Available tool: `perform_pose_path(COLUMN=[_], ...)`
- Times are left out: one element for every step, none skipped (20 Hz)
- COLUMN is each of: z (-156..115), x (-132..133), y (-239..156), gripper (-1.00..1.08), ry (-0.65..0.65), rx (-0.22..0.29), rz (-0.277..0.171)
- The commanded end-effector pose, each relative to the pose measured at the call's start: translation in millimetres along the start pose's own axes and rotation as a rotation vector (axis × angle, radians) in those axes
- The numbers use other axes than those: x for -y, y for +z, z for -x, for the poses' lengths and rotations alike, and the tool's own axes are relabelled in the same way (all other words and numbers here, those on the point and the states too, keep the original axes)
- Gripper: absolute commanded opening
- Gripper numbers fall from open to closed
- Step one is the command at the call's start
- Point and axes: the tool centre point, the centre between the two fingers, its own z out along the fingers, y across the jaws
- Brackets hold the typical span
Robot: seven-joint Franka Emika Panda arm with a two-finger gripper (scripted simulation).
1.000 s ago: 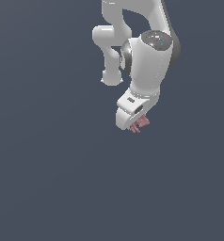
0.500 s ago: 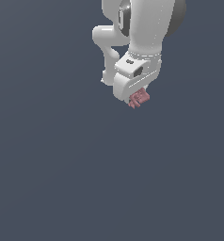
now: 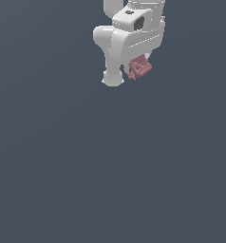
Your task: Pick up the object and move it to a goal position.
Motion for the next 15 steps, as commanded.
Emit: perform_pose_path(z=[10,13,16,19,21,24,26,27,29,30,31,31,32,32,32], x=[7,9,11,12,14,15,17,17,18,19,20,20,20,20,20], y=[-19,-25,-32,-37,-43,-47,-52,-55,-58,-61,-63,-65,-66,-67,-67], gripper=[-1.0,-1.0,-1.0,-1.0,-1.0,-1.0,-1.0,-1.0,-1.0,-1.0,-1.0,-1.0,-1.0,-1.0,-1.0], ry=[0.0,0.0,0.0,0.0,0.0,0.0,0.0,0.0,0.0,0.0,0.0,0.0,0.0,0.0,0.0], rx=[0.001,0.001,0.001,0.001,0.001,0.001,0.001,0.001,0.001,0.001,0.001,0.001,0.001,0.001,0.001], rz=[-0.001,-0.001,-0.001,-0.001,-0.001,-0.001,-0.001,-0.001,-0.001,-0.001,-0.001,-0.001,-0.001,-0.001,-0.001])
